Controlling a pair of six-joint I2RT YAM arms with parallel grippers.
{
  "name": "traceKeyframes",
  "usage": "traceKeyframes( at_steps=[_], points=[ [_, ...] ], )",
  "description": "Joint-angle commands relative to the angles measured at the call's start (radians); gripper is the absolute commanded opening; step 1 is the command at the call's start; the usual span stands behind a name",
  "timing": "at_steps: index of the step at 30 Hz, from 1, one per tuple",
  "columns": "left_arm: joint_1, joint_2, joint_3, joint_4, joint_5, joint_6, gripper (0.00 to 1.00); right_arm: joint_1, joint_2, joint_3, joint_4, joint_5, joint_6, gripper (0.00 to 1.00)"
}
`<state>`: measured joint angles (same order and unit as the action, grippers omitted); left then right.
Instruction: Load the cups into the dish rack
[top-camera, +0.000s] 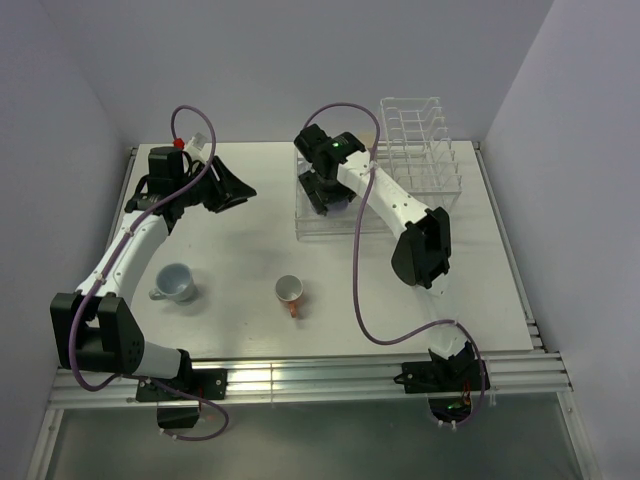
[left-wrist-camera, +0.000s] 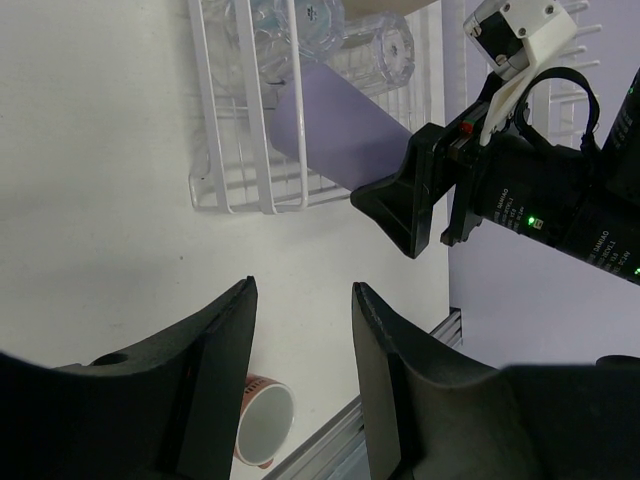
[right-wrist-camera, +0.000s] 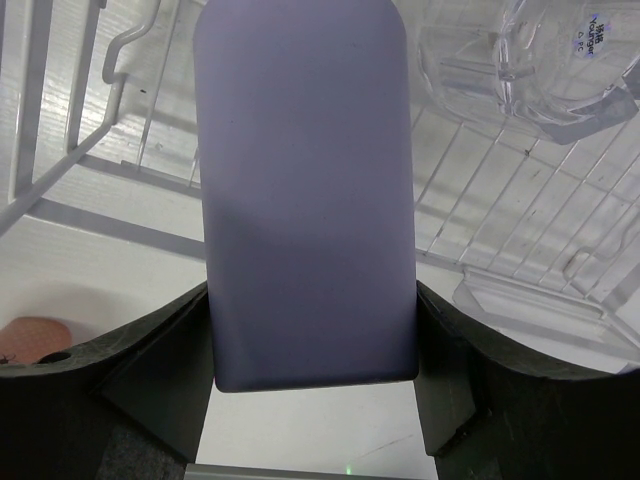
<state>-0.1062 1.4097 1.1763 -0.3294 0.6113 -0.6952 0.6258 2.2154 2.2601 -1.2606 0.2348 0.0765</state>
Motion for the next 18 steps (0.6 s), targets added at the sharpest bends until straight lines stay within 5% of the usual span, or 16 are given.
traceKeyframes(
  at_steps=[1,18],
  points=[
    [-0.004,-0.002,0.002,-0.002,-0.002,0.019,0.49,0.008,0.012,0.046,0.039,0.014,0.003,0.25],
    [-0.004,0.002,-0.001,-0.003,-0.005,0.023,0.49,0.008,0.007,0.021,0.150,0.026,0.054,0.53]
  ],
)
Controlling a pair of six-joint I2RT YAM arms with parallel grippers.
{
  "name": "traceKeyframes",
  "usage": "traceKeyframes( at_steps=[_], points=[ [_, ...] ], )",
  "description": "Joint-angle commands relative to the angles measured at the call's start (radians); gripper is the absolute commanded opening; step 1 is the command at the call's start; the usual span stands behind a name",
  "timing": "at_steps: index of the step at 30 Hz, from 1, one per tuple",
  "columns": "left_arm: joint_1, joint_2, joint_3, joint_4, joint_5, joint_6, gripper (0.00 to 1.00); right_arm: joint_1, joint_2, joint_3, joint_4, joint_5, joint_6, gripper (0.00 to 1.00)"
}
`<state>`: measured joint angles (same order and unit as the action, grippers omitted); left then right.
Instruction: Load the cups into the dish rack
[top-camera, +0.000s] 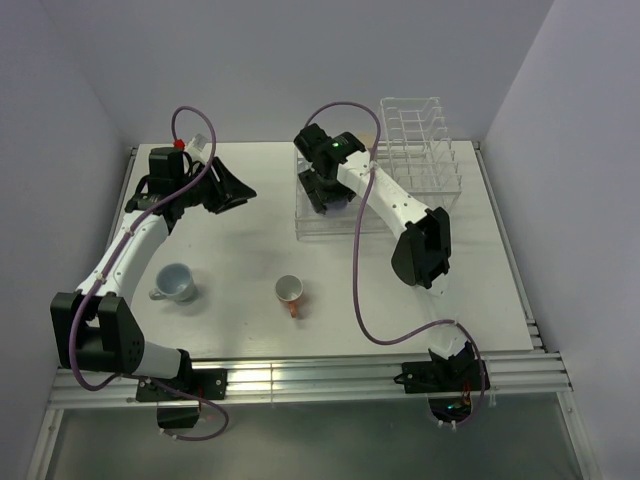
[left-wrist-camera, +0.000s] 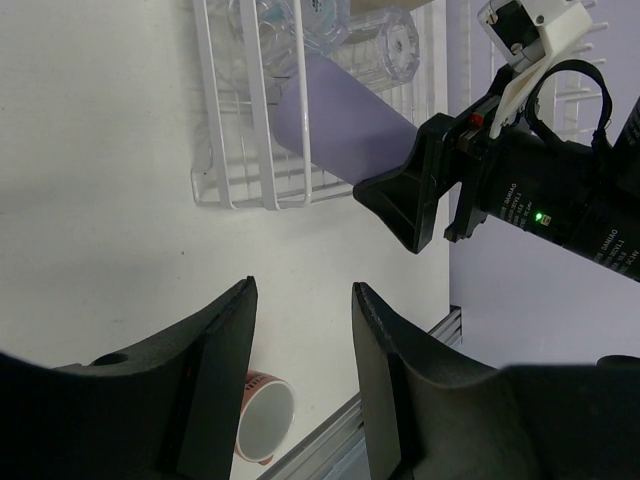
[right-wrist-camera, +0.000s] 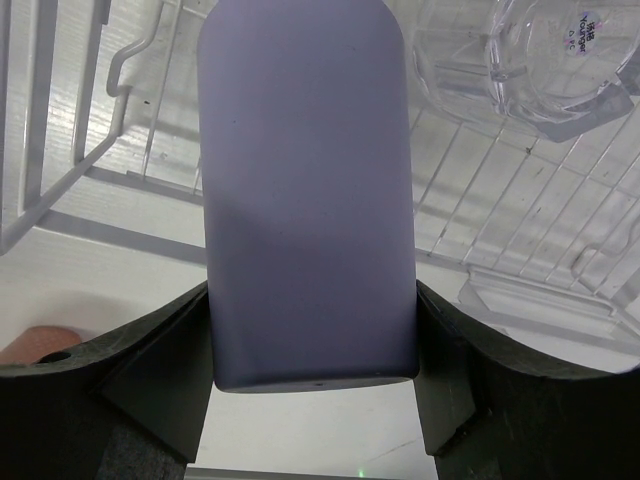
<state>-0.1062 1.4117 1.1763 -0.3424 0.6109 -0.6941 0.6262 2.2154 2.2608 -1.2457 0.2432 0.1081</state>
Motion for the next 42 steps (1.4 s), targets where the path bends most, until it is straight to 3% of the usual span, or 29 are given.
traceKeyframes(
  at_steps=[1,17,37,42],
  points=[
    [-0.004,0.000,-0.001,0.008,-0.005,0.022,0.49,0.007,0.009,0.019,0.143,0.018,0.025,0.55],
    [-0.004,0.000,-0.001,0.003,-0.005,0.027,0.49,0.006,0.004,0.000,0.215,0.022,0.044,0.72],
    [-0.004,0.007,0.005,0.002,-0.011,0.021,0.49,0.006,-0.036,-0.058,0.338,0.067,0.048,0.74],
    [-0.006,0.016,0.003,-0.020,-0.077,0.013,0.48,0.006,-0.057,-0.089,0.379,0.070,0.058,0.75]
  ],
)
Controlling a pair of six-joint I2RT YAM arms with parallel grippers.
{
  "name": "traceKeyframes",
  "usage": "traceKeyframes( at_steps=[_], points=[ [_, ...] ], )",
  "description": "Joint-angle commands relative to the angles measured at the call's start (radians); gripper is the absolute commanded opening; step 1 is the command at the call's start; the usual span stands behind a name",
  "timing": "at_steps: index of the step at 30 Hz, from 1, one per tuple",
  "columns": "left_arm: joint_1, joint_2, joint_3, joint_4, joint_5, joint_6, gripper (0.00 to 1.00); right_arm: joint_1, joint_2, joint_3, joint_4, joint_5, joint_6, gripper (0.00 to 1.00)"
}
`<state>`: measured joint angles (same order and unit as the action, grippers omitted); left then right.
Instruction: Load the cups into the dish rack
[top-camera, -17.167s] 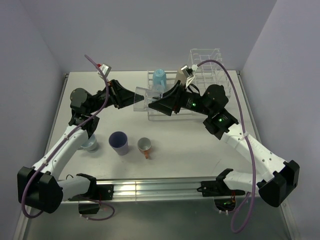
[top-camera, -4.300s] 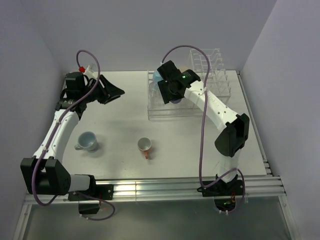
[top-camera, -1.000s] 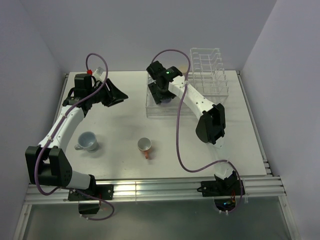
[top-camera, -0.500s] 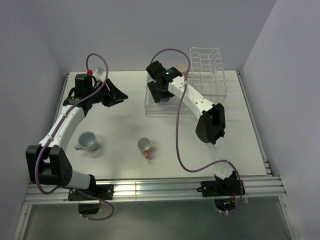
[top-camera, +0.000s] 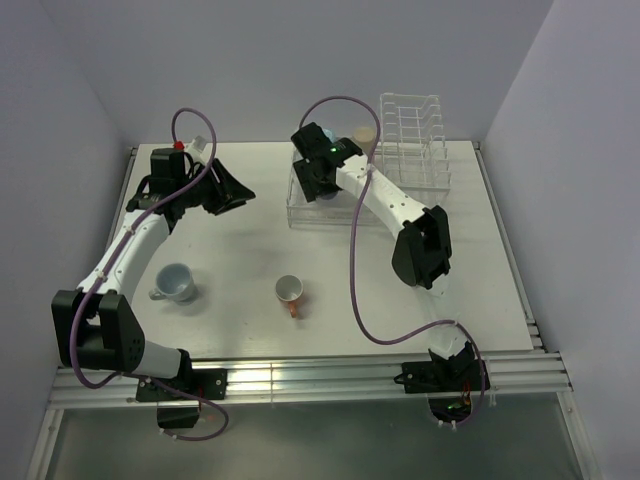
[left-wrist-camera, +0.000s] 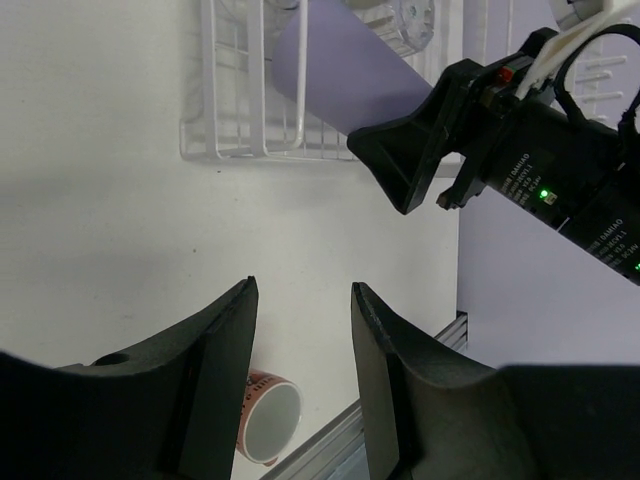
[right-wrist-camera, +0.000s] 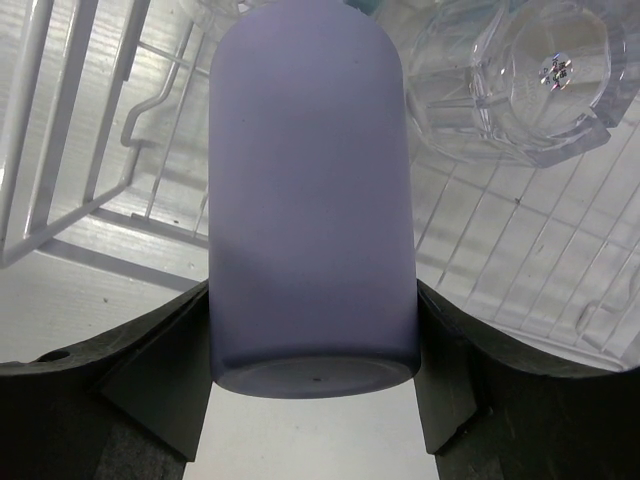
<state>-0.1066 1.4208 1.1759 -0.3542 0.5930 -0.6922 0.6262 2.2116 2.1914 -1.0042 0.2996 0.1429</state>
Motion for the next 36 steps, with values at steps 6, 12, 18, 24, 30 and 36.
traceKeyframes(
  at_steps=[6,12,18,24,30,36],
  points=[
    [-0.033,0.026,-0.015,0.029,-0.160,-0.067,0.49,0.006,-0.049,-0.002,0.145,0.016,0.034,0.75],
    [-0.105,0.121,-0.002,0.095,-0.277,-0.151,0.48,0.006,-0.055,-0.001,0.151,0.032,0.040,0.76],
    [-0.154,0.246,0.031,0.159,-0.349,-0.210,0.47,0.007,-0.058,0.005,0.153,0.042,0.035,0.78],
    [-0.171,0.308,0.064,0.176,-0.358,-0.221,0.46,0.000,-0.067,-0.010,0.161,0.047,0.029,0.79],
    [-0.173,0.302,0.057,0.176,-0.361,-0.213,0.46,-0.005,-0.090,-0.044,0.184,0.030,0.032,0.79],
    [-0.174,0.261,0.059,0.140,-0.395,-0.191,0.47,-0.003,-0.153,-0.077,0.208,0.004,0.040,0.79]
  ],
)
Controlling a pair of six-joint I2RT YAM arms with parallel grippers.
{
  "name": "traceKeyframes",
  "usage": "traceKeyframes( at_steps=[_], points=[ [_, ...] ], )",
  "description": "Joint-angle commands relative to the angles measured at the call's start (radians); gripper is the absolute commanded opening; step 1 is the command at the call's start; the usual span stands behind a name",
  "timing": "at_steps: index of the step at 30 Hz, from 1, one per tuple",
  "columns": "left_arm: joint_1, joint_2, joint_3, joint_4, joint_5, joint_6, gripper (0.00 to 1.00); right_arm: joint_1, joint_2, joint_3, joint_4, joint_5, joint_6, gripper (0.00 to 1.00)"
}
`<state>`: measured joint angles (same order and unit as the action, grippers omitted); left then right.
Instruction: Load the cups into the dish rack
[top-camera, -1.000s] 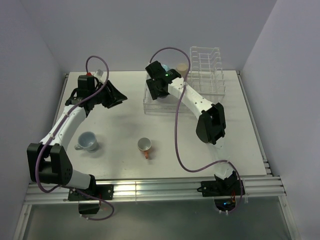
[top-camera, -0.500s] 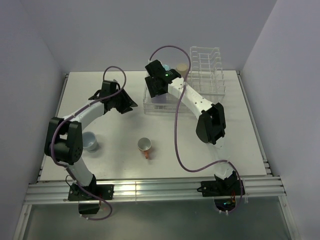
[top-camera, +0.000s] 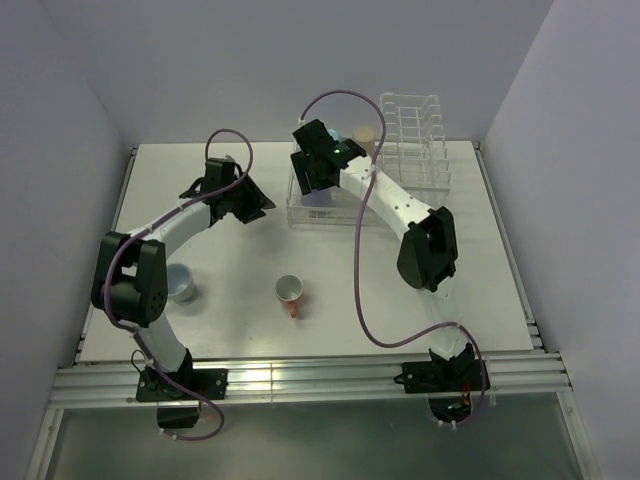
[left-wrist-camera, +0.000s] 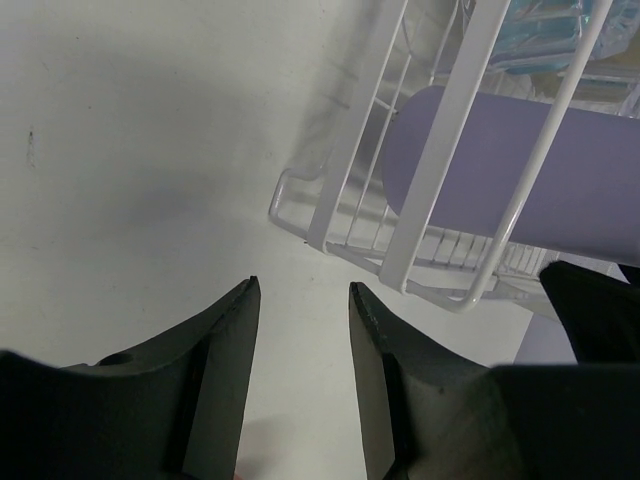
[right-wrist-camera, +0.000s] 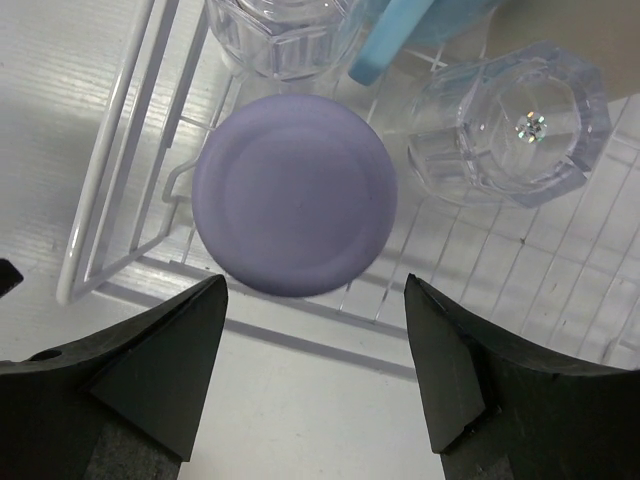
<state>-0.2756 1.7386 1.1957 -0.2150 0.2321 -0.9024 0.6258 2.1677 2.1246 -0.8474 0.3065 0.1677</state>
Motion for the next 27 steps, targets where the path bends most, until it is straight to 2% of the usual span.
traceKeyframes(
  at_steps=[1,9,15,18,21,22,23,27],
  points=[
    [-0.005,-0.066,0.041,-0.006,-0.048,0.025,0.47,-0.005,-0.123,-0.020,0.063,-0.007,0.015,0.79],
    [-0.005,-0.073,0.053,-0.035,-0.071,0.031,0.48,-0.001,-0.233,-0.052,0.060,-0.023,0.026,0.80],
    [-0.014,-0.047,0.048,-0.017,-0.071,0.023,0.46,0.028,-0.396,-0.219,0.126,-0.050,0.058,0.79],
    [-0.017,-0.117,-0.005,-0.004,-0.108,0.016,0.47,0.049,-0.500,-0.337,0.183,-0.055,0.062,0.80],
    [-0.016,-0.246,-0.021,-0.101,-0.226,0.040,0.49,0.071,-0.592,-0.432,0.221,-0.067,0.084,0.80],
    [-0.014,-0.322,-0.019,-0.141,-0.326,0.055,0.50,0.083,-0.615,-0.486,0.244,-0.082,0.090,0.80],
    [-0.014,-0.359,-0.013,-0.229,-0.377,0.059,0.51,0.089,-0.655,-0.514,0.260,-0.093,0.096,0.80],
    [-0.005,-0.537,-0.016,-0.413,-0.559,0.074,0.55,0.129,-0.718,-0.609,0.307,-0.096,0.128,0.80]
  ],
)
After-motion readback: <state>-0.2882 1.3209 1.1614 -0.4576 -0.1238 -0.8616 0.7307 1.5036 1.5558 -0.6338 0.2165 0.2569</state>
